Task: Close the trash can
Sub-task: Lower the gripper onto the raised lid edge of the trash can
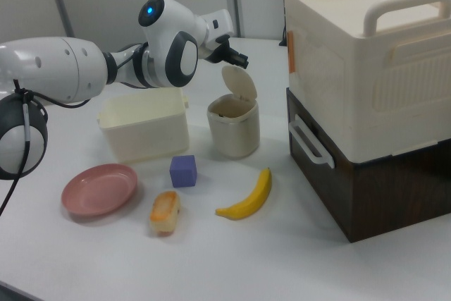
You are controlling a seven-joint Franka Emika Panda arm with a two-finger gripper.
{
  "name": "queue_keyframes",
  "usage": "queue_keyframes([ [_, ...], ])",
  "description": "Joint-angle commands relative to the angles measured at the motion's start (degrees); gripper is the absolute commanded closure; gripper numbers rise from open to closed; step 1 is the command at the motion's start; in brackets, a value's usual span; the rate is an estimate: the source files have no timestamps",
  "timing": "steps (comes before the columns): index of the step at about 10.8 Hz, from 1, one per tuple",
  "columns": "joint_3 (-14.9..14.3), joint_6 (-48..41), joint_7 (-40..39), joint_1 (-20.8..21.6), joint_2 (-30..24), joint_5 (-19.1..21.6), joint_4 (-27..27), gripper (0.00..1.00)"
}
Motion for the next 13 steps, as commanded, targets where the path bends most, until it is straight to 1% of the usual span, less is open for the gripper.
queue_keyframes([
  [1, 1.1, 0.7, 1.1, -0.3, 0.3, -2.3, 0.3, 1.0],
  [6, 1.2, 0.7, 1.2, -0.3, 0.1, -3.5, -0.7, 1.0],
  [9, 1.1, 0.8, 1.3, 0.0, -0.1, -4.9, -3.3, 1.0],
  [12, 1.1, 0.8, 1.3, 0.0, -2.0, -6.2, -7.1, 1.0],
  [13, 1.1, 0.8, 1.3, -0.1, -2.3, -6.3, -7.3, 1.0],
])
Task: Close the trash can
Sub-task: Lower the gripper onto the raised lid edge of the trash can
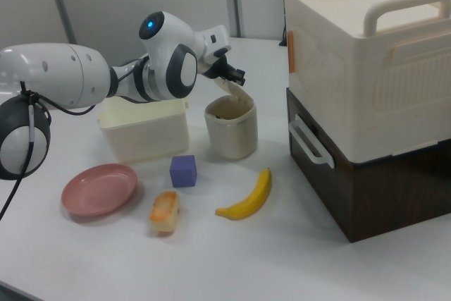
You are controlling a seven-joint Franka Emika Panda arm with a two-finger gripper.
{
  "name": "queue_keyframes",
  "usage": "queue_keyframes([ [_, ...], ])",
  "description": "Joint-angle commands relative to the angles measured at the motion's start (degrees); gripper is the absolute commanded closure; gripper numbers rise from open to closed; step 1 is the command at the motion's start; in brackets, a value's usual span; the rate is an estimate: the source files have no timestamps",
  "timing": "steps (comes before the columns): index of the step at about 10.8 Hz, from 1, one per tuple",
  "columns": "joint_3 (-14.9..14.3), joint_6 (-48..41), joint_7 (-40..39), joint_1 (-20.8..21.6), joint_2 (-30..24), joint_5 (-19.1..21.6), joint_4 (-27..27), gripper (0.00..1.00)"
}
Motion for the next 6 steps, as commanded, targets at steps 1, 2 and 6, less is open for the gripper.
queue_keyframes([
  [1, 0.3, 0.8, 1.3, -0.1, -3.4, -1.8, -4.5, 1.0],
  [2, 0.3, 0.8, 1.3, -0.2, -4.0, -1.9, -5.1, 1.0],
  [6, 0.3, 0.8, 1.1, -0.5, -8.9, -1.9, -10.0, 1.0],
])
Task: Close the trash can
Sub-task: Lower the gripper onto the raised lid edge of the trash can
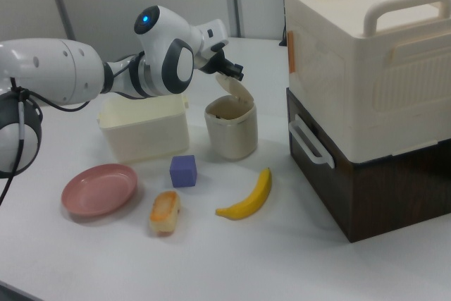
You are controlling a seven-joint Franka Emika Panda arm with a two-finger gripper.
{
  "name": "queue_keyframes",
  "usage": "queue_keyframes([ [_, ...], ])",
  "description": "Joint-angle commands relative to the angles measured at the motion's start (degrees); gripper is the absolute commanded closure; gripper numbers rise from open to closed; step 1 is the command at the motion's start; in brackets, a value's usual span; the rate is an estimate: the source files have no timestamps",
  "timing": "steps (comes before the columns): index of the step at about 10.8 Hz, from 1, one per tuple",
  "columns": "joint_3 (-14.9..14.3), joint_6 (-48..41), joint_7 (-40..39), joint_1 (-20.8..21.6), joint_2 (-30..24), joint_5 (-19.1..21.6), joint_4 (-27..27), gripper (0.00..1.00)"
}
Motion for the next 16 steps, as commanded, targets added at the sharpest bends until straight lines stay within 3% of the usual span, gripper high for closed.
queue_keyframes([
  [1, 0.3, 0.8, 1.0, -0.3, -7.7, -1.6, -9.8, 1.0],
  [16, -0.1, 0.7, 1.0, -0.8, -12.8, -6.5, -22.0, 1.0],
])
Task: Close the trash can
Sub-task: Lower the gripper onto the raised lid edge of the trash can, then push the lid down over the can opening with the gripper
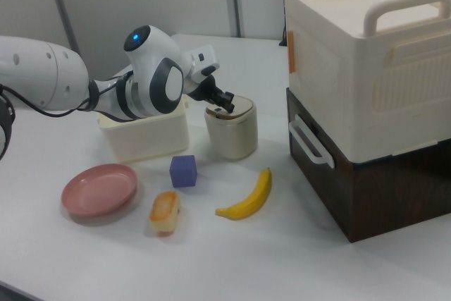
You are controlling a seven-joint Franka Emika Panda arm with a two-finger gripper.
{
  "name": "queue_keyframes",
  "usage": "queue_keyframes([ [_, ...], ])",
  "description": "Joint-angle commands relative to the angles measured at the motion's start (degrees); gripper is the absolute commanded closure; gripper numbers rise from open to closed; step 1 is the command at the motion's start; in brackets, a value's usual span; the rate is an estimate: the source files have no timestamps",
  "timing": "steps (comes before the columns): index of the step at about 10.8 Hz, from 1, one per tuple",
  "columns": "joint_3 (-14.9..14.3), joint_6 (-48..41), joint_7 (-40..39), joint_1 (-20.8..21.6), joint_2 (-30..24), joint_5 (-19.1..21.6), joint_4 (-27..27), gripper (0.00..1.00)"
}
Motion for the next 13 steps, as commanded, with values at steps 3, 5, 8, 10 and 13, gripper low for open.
queue_keyframes([
  [3, -0.1, 0.7, 1.0, -0.5, -4.7, -2.2, -6.7, 1.0],
  [5, -0.1, 0.7, 1.0, -0.5, -4.7, -2.9, -7.2, 1.0],
  [8, -0.1, 0.7, 1.0, -0.7, -4.3, -4.7, -7.9, 1.0],
  [10, -0.1, 0.8, 1.1, -0.6, -4.3, -4.7, -7.6, 1.0],
  [13, 0.0, 1.0, 0.8, -0.5, -3.6, -5.0, -7.4, 1.0],
])
